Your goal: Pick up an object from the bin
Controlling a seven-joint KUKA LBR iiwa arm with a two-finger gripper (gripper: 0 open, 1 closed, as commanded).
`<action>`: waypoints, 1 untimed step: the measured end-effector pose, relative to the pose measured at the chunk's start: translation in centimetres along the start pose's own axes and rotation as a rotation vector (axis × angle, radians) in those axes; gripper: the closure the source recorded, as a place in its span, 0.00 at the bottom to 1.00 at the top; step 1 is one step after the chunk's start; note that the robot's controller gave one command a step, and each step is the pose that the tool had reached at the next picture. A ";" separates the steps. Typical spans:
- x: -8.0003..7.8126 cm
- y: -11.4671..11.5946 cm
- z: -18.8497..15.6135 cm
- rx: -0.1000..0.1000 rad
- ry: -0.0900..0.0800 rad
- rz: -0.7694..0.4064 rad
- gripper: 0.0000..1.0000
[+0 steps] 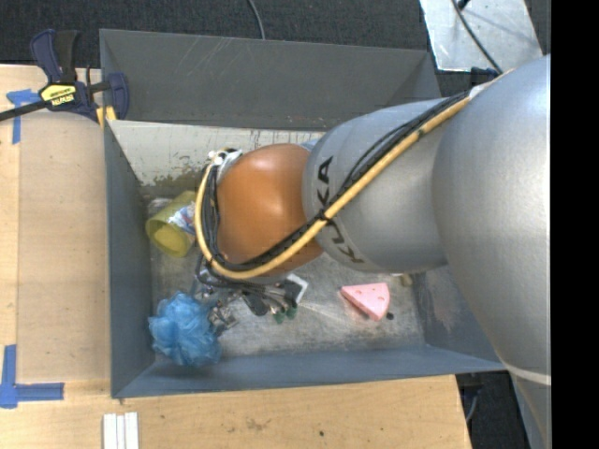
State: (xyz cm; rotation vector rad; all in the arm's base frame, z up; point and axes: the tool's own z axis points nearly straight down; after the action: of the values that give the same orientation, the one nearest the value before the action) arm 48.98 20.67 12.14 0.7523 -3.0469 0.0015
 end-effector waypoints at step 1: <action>-0.5 0.9 -6.7 0.000 -0.002 -0.007 1.00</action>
Offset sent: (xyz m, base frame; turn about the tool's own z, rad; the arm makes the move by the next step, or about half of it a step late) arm 0.0013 -0.0013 0.1253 0.0116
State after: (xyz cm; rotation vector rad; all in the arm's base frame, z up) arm 49.00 21.72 18.87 0.7637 -3.0459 0.0003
